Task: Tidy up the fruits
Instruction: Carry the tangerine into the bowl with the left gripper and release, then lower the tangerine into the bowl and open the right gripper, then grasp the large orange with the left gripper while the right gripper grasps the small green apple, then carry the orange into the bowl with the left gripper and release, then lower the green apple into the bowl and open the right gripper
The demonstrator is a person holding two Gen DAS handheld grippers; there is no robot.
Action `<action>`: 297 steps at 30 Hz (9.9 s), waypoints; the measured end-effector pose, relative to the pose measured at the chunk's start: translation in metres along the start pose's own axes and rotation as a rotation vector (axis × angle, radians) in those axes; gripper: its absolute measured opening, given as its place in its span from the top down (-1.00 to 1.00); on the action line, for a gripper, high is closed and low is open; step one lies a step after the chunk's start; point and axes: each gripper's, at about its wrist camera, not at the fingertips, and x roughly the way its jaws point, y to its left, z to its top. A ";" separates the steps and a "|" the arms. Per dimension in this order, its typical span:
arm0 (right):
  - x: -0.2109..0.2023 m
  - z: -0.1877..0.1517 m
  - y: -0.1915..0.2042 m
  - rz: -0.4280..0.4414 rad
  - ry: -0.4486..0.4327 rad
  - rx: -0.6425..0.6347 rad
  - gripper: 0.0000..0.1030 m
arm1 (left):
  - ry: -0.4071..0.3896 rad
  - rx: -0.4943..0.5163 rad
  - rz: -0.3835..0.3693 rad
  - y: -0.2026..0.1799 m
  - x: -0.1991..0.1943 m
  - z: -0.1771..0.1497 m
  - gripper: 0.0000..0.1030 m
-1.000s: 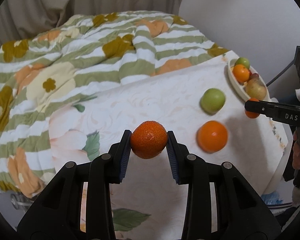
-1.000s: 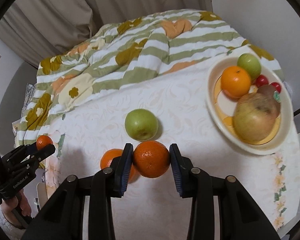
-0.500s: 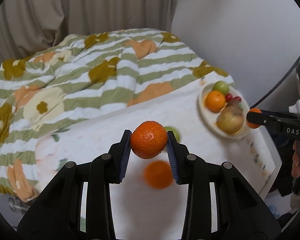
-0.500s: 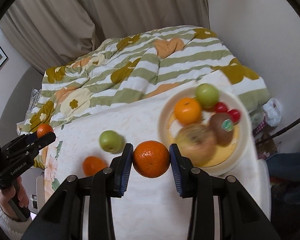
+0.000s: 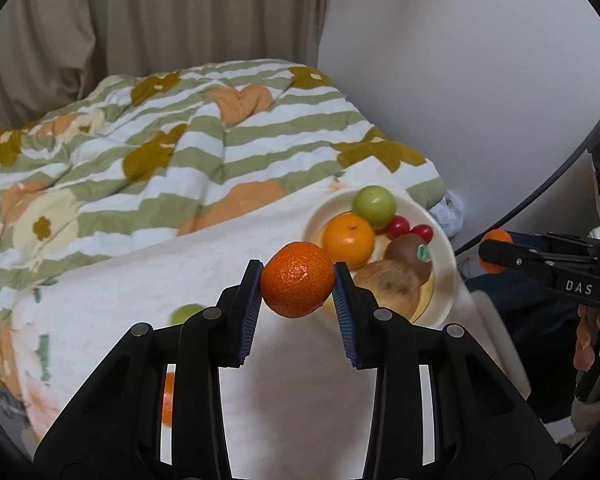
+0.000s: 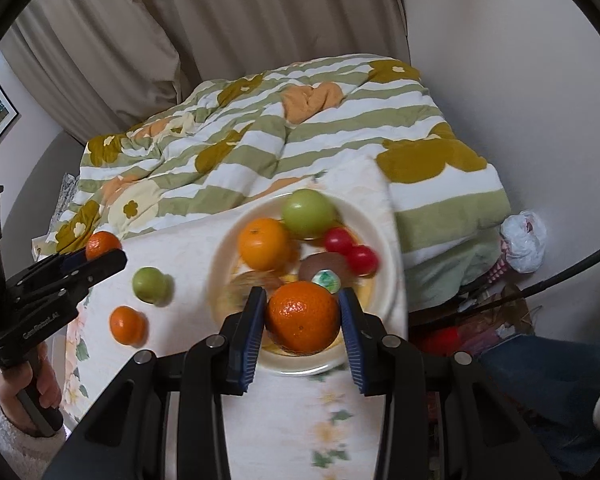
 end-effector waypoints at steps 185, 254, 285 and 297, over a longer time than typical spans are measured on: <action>0.145 -0.015 0.219 0.062 0.090 -0.252 0.05 | 0.121 -0.033 0.000 0.208 -0.008 -0.105 -0.28; 0.023 0.032 -0.078 0.036 -0.023 -0.161 0.06 | 0.025 0.050 0.001 -0.092 0.101 0.029 -1.00; 0.057 -0.049 0.015 -0.015 -0.052 -0.308 0.05 | 0.089 -0.144 0.124 0.043 -0.006 -0.069 -1.00; 0.054 -0.066 0.020 -0.119 -0.166 -0.352 -0.72 | 0.099 -0.225 0.129 0.062 -0.011 -0.105 -1.00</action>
